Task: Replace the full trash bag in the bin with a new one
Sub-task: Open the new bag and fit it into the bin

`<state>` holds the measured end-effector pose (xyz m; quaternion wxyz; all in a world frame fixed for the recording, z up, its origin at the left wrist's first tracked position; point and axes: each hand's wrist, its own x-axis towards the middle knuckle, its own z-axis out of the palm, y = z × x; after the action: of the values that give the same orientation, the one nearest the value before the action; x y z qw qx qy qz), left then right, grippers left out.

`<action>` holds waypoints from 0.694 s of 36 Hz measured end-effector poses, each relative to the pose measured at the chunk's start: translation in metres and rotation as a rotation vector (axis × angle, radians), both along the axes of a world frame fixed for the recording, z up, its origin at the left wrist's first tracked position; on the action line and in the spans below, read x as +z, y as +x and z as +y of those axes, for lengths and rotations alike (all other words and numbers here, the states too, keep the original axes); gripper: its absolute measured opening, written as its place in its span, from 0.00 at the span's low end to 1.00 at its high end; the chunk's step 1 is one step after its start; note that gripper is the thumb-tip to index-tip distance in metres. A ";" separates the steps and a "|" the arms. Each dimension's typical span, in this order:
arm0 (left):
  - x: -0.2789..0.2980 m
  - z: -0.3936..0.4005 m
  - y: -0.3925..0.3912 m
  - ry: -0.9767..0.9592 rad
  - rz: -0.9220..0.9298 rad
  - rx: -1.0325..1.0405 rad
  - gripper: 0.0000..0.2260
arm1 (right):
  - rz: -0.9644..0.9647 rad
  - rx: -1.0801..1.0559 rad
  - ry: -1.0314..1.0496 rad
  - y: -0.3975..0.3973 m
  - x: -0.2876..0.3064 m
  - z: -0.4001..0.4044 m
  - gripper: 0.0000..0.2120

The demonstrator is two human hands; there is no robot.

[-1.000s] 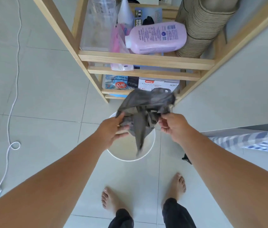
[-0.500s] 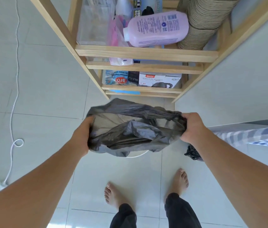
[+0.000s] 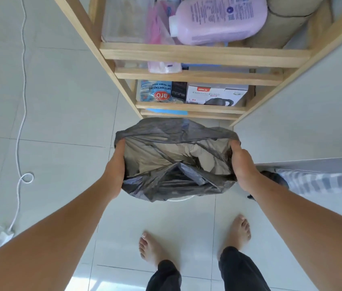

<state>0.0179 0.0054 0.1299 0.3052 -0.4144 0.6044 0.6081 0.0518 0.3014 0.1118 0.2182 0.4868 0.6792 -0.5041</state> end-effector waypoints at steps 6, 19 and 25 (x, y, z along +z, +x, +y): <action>-0.068 -0.005 -0.002 -0.207 -0.012 -0.100 0.26 | -0.019 -0.102 0.013 -0.012 -0.061 -0.009 0.24; -0.171 -0.004 -0.043 -0.098 -0.044 0.075 0.16 | -0.049 -0.188 -0.321 -0.063 -0.172 0.015 0.20; -0.182 -0.003 -0.052 -0.111 -0.024 -0.053 0.25 | -0.035 -0.097 -0.287 -0.068 -0.165 0.001 0.09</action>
<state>-0.0341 0.0022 -0.0520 0.3050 -0.4219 0.6441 0.5605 -0.0160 0.3028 -0.0530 0.2724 0.4916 0.5720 -0.5974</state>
